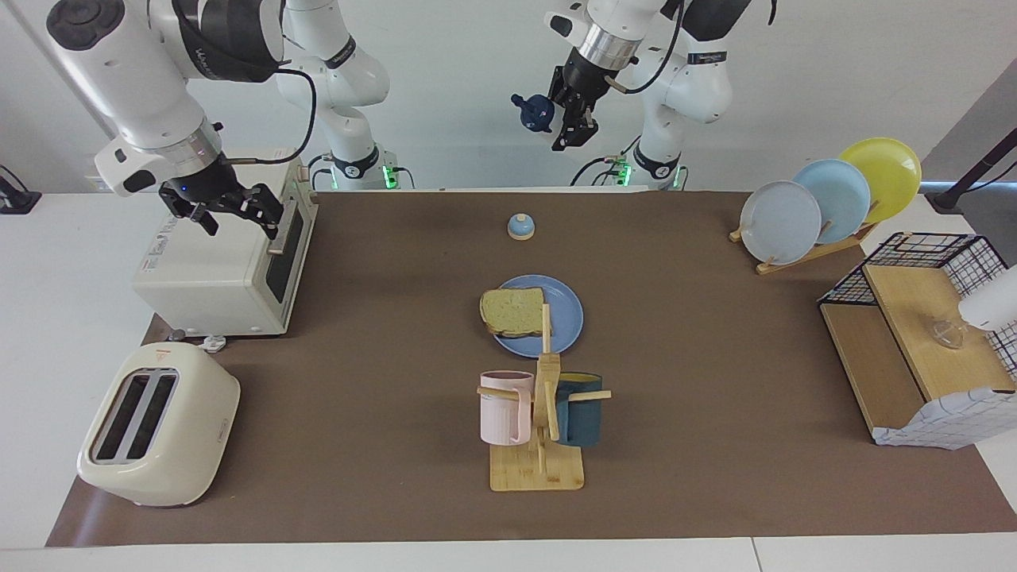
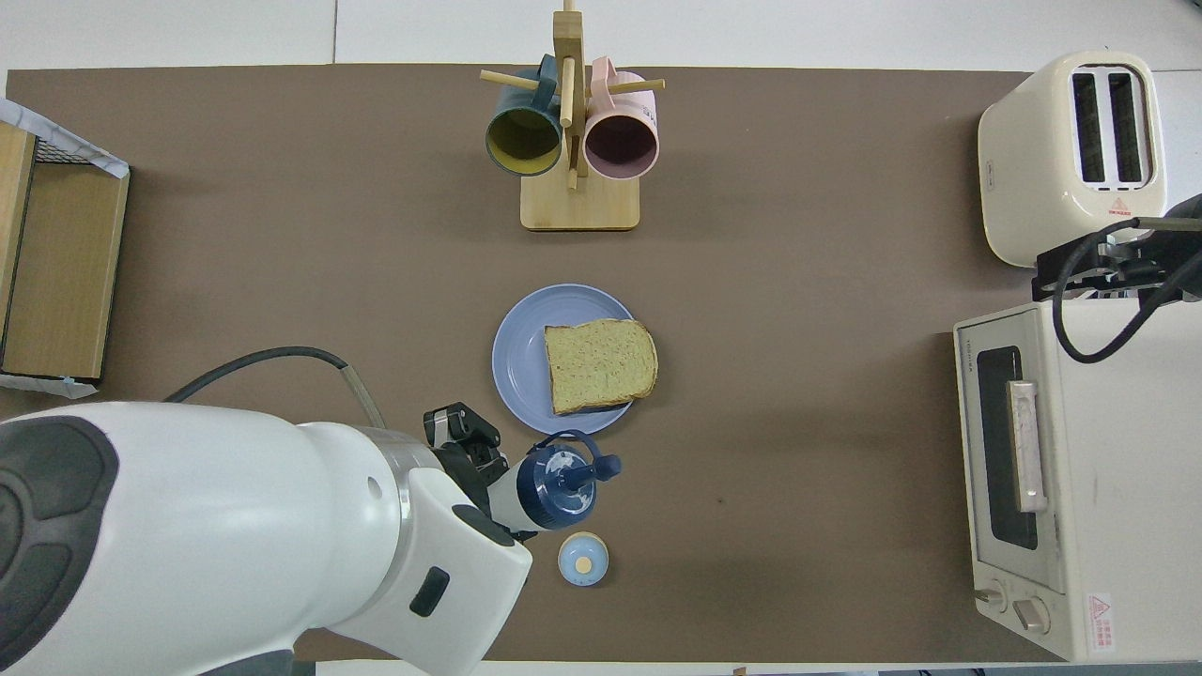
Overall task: Put bread on plate and add seasoning
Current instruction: 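Bring the bottle with the left gripper beside the plate near the robot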
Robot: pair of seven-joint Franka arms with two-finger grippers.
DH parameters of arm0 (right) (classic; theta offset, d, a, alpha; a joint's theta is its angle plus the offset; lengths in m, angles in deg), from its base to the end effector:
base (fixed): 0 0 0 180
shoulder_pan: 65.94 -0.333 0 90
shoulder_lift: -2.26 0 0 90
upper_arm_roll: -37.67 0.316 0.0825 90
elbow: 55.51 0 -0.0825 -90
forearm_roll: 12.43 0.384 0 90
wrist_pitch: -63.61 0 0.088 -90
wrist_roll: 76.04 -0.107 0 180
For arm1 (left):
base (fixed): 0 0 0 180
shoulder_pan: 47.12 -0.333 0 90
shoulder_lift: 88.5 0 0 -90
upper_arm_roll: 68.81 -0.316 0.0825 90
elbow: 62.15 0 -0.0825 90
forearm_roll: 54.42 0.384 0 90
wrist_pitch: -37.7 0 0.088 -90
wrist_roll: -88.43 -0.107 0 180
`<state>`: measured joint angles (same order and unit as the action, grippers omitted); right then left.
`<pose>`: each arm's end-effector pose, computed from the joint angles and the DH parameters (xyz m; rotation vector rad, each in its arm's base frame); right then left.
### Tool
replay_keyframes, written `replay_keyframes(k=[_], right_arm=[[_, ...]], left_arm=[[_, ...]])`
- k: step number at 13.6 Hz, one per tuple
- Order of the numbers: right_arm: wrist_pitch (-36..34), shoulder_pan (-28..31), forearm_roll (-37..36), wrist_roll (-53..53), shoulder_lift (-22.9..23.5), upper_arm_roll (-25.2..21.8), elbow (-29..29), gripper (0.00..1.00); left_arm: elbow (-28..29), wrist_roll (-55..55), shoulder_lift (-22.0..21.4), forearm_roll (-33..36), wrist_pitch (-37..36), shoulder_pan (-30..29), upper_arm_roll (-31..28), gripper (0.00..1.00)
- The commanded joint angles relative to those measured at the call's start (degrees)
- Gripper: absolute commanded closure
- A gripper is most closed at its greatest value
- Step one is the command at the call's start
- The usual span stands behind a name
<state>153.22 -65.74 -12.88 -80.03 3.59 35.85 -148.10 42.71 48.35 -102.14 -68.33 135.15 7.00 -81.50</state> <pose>0.5579 -0.0203 0.5898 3.1252 -0.1637 -0.1175 0.3624 -0.3331 0.6378 2.1681 -1.8388 0.1402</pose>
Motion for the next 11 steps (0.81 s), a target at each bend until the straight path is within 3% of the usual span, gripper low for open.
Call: replay_keyframes(k=[1,5,11], right_arm=[[0.04,-0.37,1.59,1.27,0.6,-0.99,1.8,0.0],[-3.73,-0.46,0.81,1.36,1.04,-1.17,3.2,0.0],[-2.95,-0.29,1.07,3.56,0.78,-1.61,2.85,0.0]], left_arm=[[2.11,-1.23,-1.92,-1.56,1.69,0.55,-0.4,1.0],[2.11,-1.23,-2.0,-2.62,1.87,0.2,-0.75,1.0],[2.02,-1.05,-1.92,-2.7,1.78,-0.24,-0.84,1.0]])
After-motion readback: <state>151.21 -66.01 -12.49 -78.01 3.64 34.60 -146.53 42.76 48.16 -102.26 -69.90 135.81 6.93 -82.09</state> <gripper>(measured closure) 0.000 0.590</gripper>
